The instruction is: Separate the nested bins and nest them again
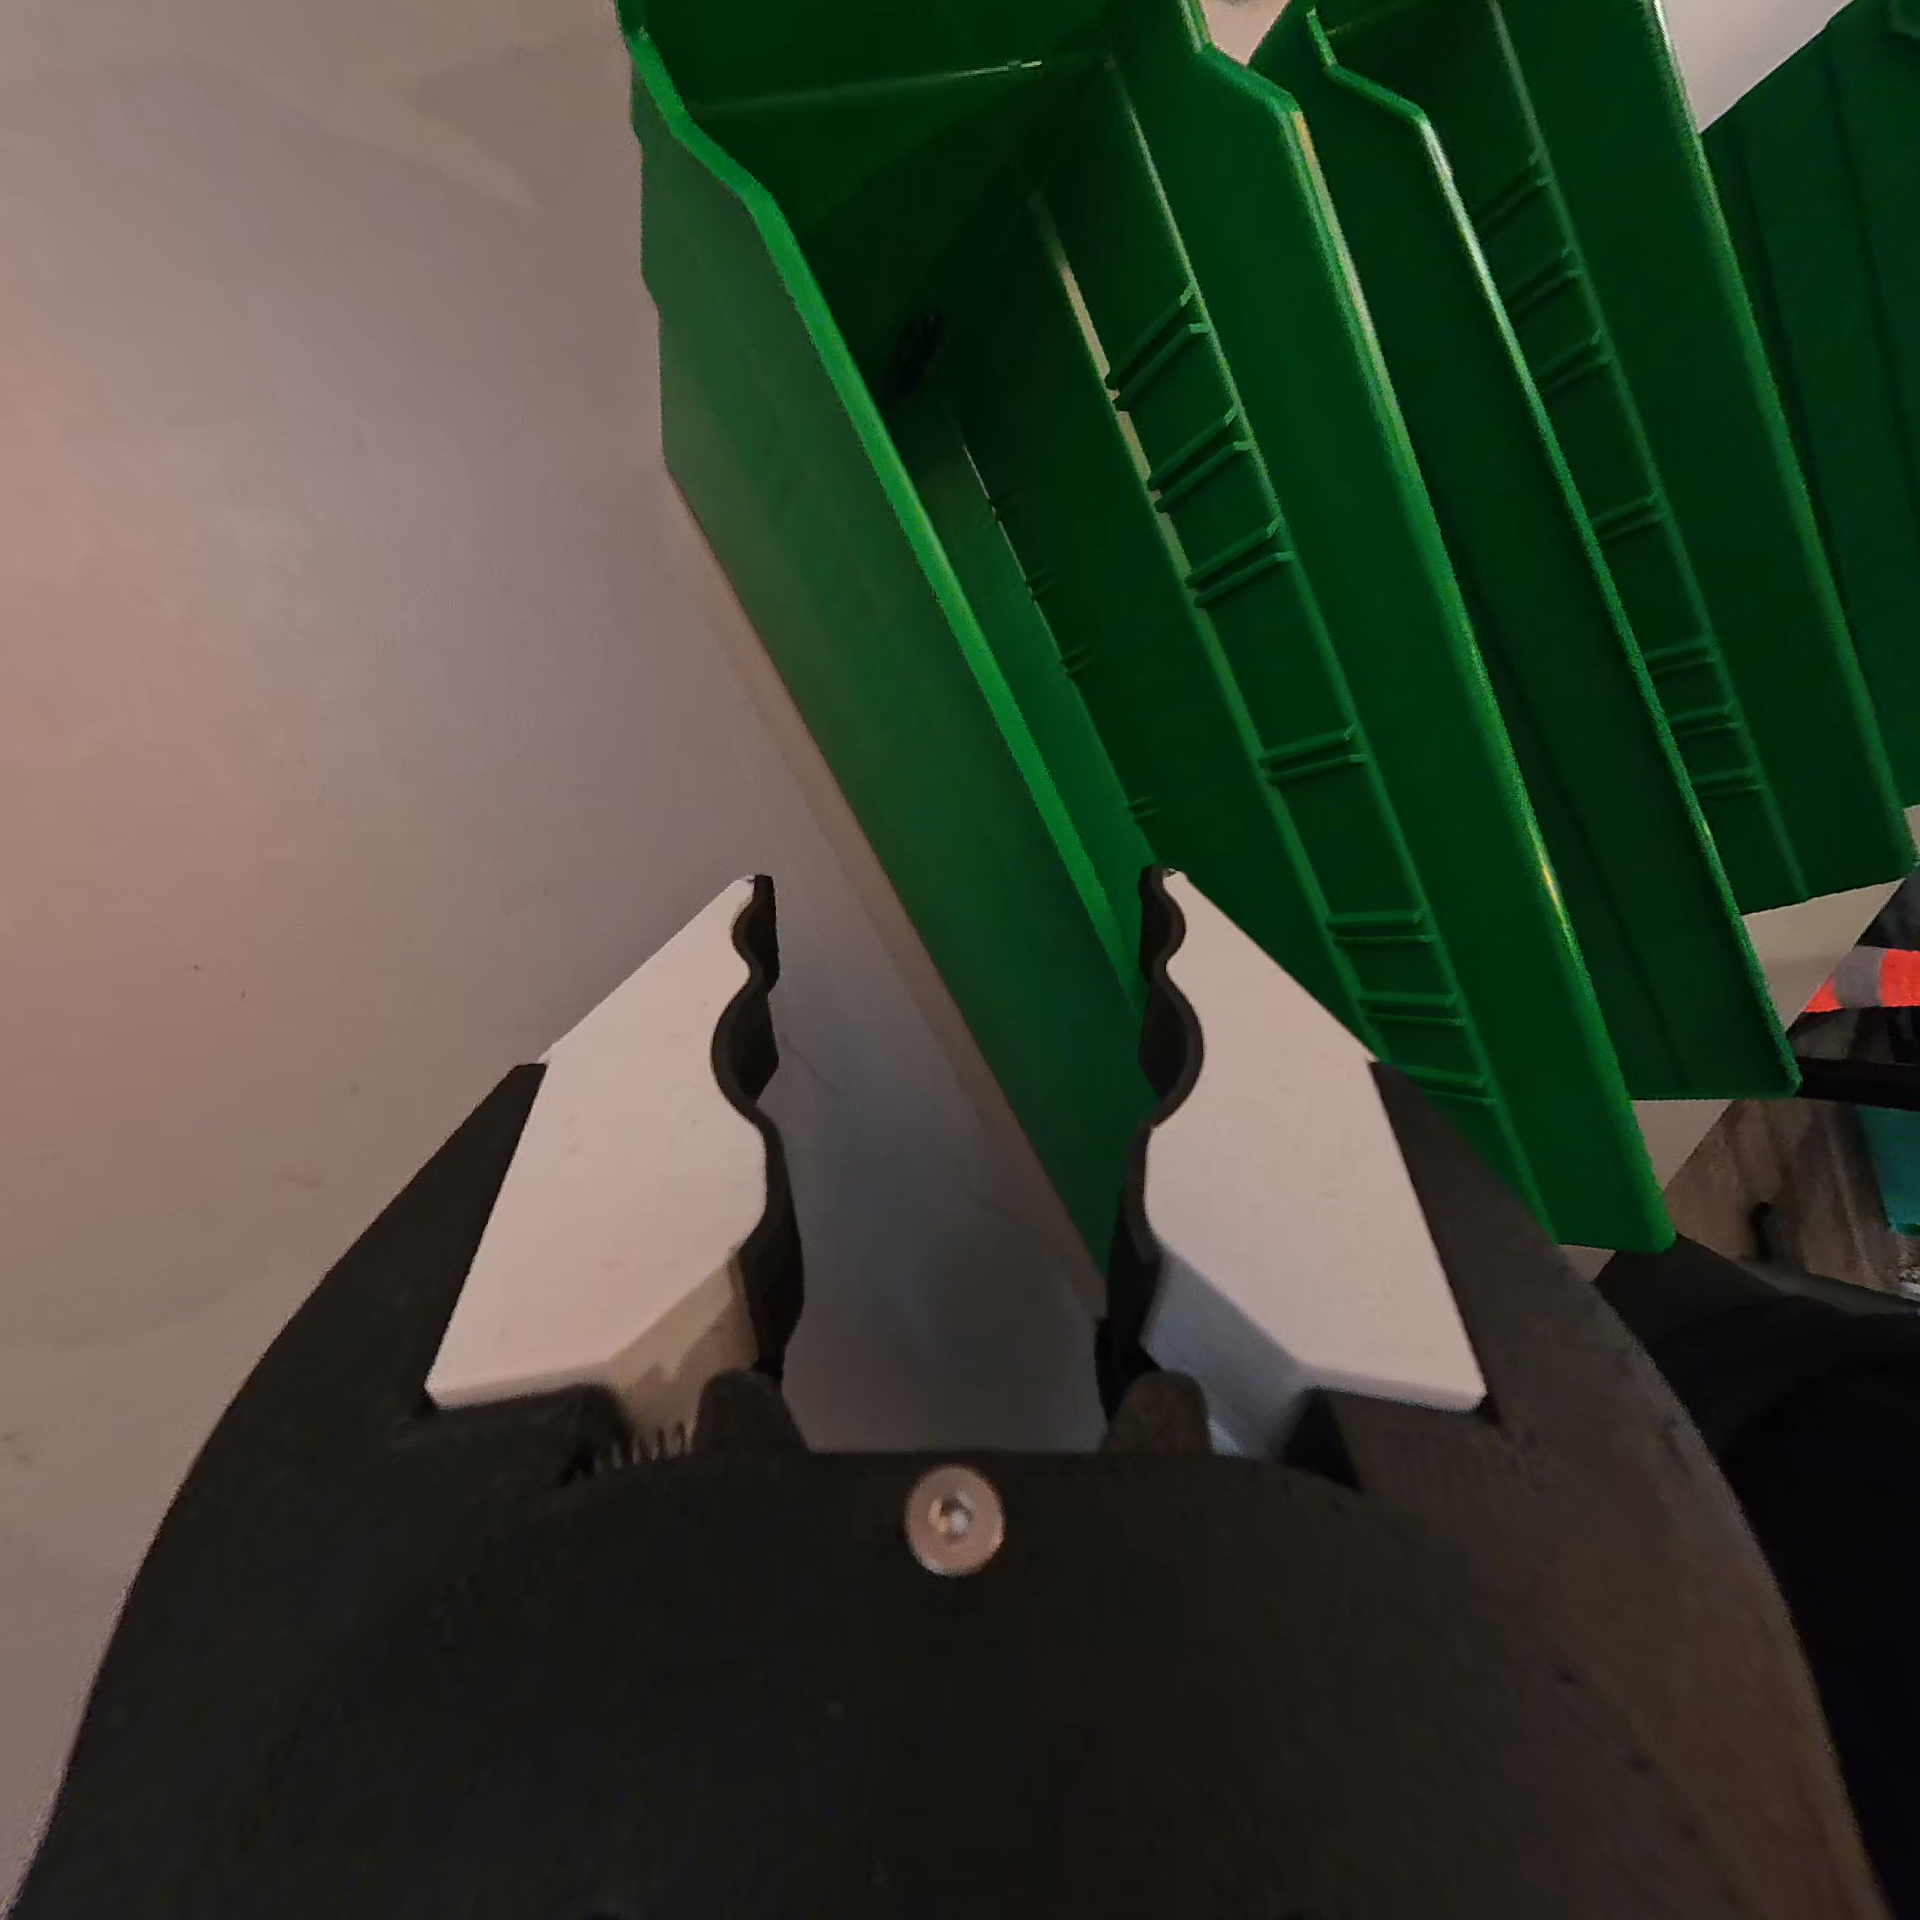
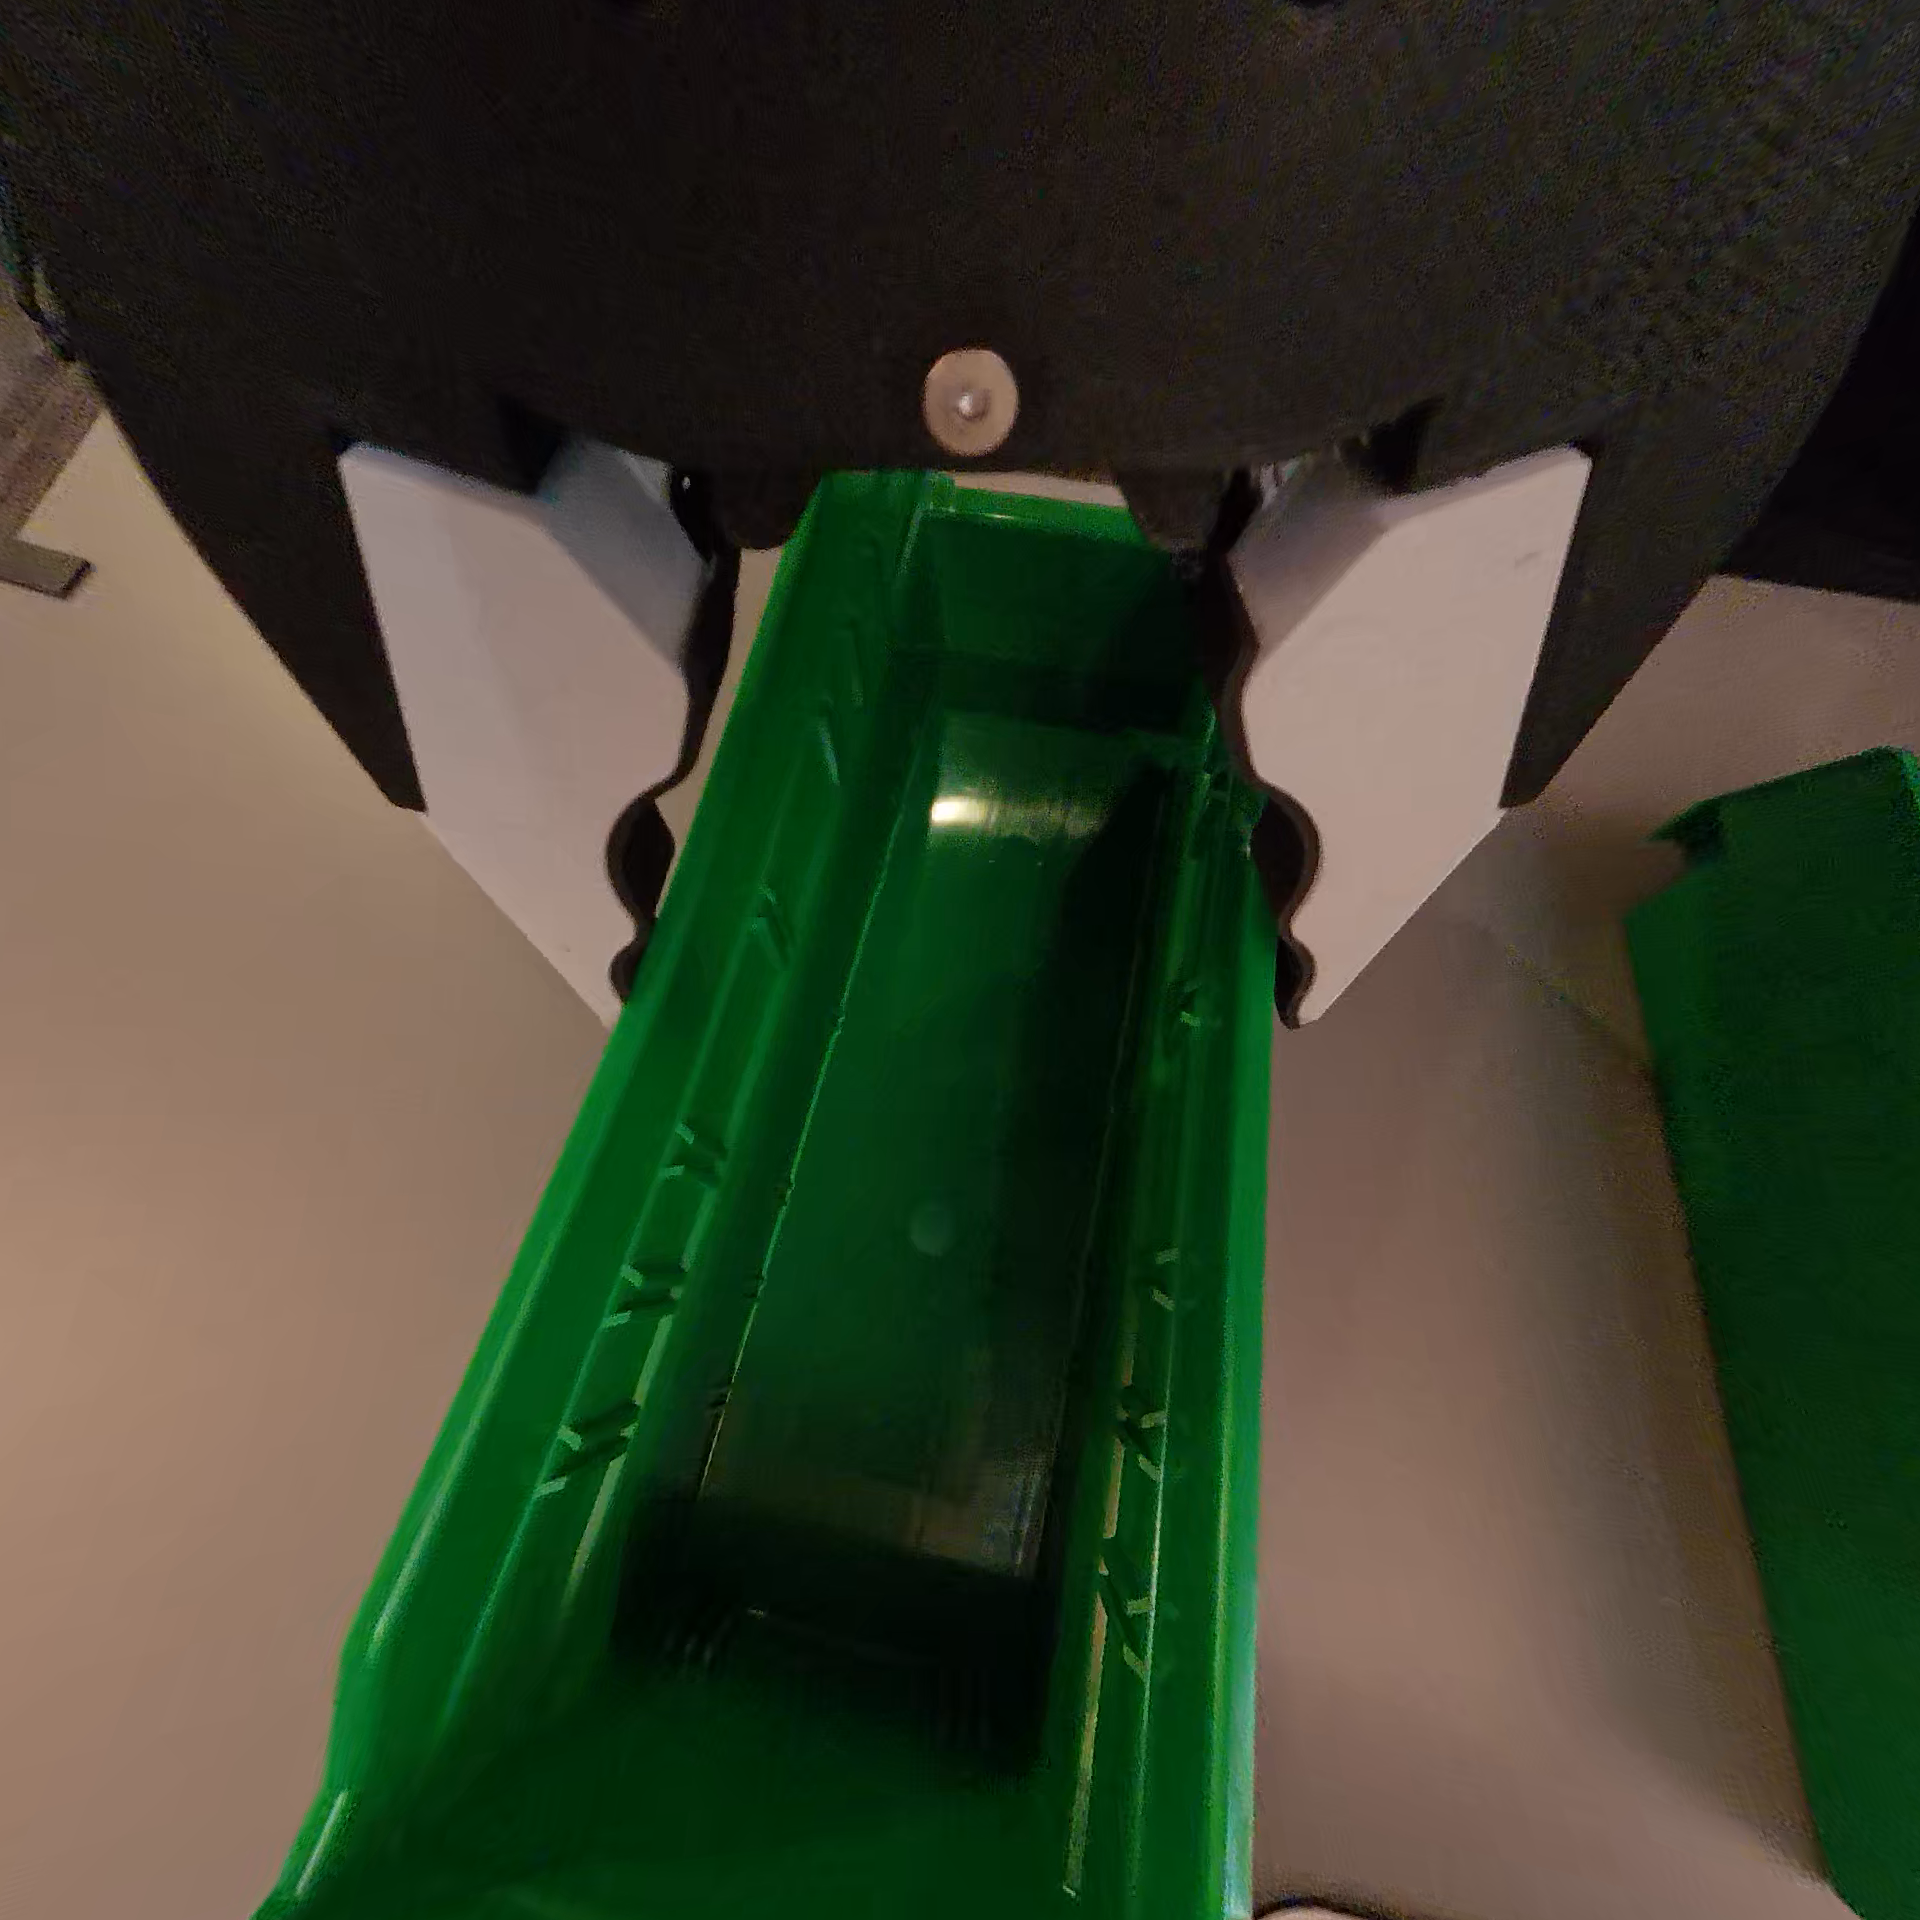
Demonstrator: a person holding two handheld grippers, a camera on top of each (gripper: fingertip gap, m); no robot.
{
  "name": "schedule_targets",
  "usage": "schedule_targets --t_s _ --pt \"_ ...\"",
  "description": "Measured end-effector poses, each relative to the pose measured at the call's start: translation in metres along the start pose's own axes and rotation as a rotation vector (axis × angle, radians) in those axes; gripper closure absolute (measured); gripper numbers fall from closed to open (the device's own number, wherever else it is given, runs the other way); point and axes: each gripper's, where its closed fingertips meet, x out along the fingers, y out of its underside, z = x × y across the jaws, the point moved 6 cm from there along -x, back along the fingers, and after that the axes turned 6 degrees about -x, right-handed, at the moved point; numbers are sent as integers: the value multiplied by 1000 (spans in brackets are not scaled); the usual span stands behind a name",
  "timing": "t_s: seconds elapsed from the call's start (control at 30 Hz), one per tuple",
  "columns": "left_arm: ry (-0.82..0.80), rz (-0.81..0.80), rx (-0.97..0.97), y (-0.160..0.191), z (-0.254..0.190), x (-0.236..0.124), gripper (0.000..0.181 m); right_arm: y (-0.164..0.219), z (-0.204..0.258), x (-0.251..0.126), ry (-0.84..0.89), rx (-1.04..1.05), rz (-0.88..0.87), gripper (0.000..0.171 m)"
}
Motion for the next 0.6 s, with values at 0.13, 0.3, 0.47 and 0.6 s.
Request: schedule_targets --t_s 0.13,0.3,0.47,0.6 --pt "4 -2 -2 1 0 0 113 1 1 15 0 3 -21 55" --pt "10 -1 -5 1 0 0 112 1 -1 28 -11 14 -32 50" --pt "8 3 4 2 -1 0 112 -6 -1 9 130 -25 -69 16" --pt "16 -2 1 5 -2 -1 112 -42 63 -38 22 -67 -246 16"
